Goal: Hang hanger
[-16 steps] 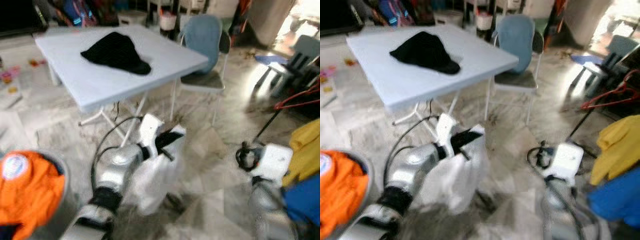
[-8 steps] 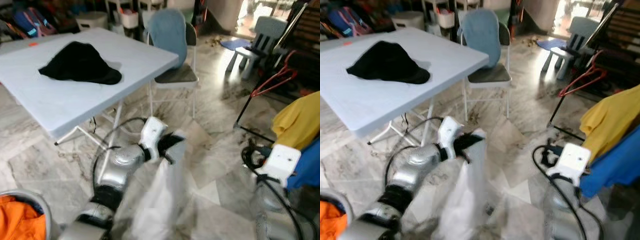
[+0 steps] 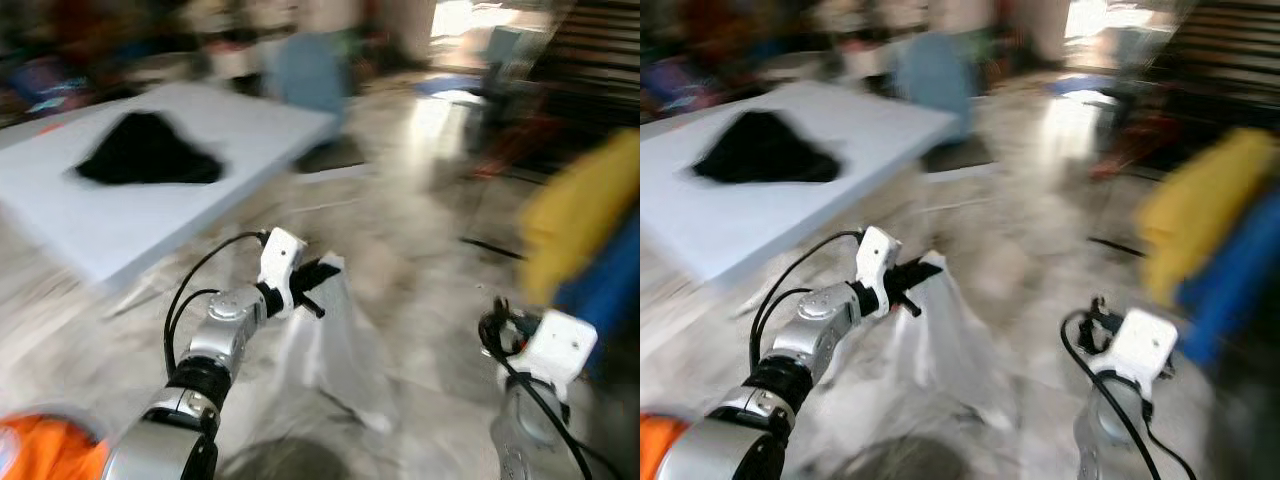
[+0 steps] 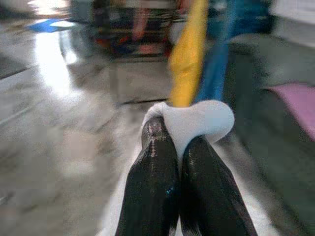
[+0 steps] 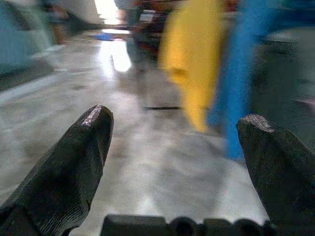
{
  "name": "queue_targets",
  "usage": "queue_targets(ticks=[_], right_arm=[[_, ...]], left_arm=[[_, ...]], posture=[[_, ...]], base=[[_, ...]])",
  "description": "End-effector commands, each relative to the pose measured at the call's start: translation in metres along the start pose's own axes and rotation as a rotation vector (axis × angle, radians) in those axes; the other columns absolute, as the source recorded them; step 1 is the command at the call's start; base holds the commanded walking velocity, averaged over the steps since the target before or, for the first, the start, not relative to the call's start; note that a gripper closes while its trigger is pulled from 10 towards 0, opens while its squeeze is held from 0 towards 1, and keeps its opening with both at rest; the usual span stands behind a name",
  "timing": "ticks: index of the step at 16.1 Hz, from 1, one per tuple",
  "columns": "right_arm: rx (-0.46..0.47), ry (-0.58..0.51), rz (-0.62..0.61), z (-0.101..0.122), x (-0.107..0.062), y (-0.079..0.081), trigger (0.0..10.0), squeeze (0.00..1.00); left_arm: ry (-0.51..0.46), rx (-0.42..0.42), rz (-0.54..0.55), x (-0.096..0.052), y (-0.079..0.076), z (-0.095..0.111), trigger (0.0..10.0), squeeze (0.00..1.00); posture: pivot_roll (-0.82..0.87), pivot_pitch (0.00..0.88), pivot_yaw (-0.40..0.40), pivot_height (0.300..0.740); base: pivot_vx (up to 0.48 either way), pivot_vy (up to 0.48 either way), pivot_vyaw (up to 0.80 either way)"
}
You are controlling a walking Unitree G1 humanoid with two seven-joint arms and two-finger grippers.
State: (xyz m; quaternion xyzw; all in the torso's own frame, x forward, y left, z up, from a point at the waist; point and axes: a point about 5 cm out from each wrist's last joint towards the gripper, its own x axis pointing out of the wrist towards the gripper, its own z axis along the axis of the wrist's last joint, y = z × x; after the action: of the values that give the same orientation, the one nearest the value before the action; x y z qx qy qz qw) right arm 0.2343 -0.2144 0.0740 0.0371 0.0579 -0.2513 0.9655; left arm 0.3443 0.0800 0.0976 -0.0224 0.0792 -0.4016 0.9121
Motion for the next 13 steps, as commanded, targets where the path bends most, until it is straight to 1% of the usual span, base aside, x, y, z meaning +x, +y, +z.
queue_targets(ticks=[1, 3, 6, 7, 9, 13], right_arm=[[-0.007, -0.021, 0.008, 0.004, -0.001, -0.001, 10.0, 0.00], [-0.019, -0.019, 0.002, 0.004, 0.000, -0.007, 10.0, 0.00], [-0.030, -0.033, -0.002, 0.009, 0.001, -0.011, 10.0, 0.00], [-0.034, -0.037, -0.014, 0.009, -0.002, -0.015, 10.0, 0.00], [-0.040, -0.031, -0.040, 0.006, -0.008, -0.023, 10.0, 0.00], [-0.051, -0.008, -0.080, 0.001, -0.024, -0.036, 10.0, 0.00]], left_arm=[[-0.032, 0.016, 0.000, 0.005, -0.001, 0.008, 10.0, 0.00], [-0.034, 0.003, 0.013, 0.006, -0.002, 0.005, 10.0, 0.00], [-0.038, -0.006, -0.012, 0.012, -0.011, 0.002, 10.0, 0.00], [-0.032, -0.007, -0.022, 0.014, -0.015, 0.000, 10.0, 0.00], [-0.021, -0.008, -0.039, 0.016, -0.019, -0.004, 10.0, 0.00], [0.010, -0.034, -0.027, 0.017, -0.019, -0.008, 10.0, 0.00]], posture=[[0.00, 0.000, 0.030, 0.740], [0.00, 0.000, 0.023, 0.740], [-0.03, 0.000, 0.033, 0.740], [-0.04, 0.000, 0.041, 0.740], [-0.07, 0.000, 0.055, 0.740], [-0.11, 0.000, 0.073, 0.740]], base=[[0.000, 0.240, -0.80], [0.257, 0.120, -0.80], [0.252, 0.252, -0.80], [0.000, 0.281, 0.00], [0.000, 0.452, 0.00], [0.000, 0.465, 0.00]])
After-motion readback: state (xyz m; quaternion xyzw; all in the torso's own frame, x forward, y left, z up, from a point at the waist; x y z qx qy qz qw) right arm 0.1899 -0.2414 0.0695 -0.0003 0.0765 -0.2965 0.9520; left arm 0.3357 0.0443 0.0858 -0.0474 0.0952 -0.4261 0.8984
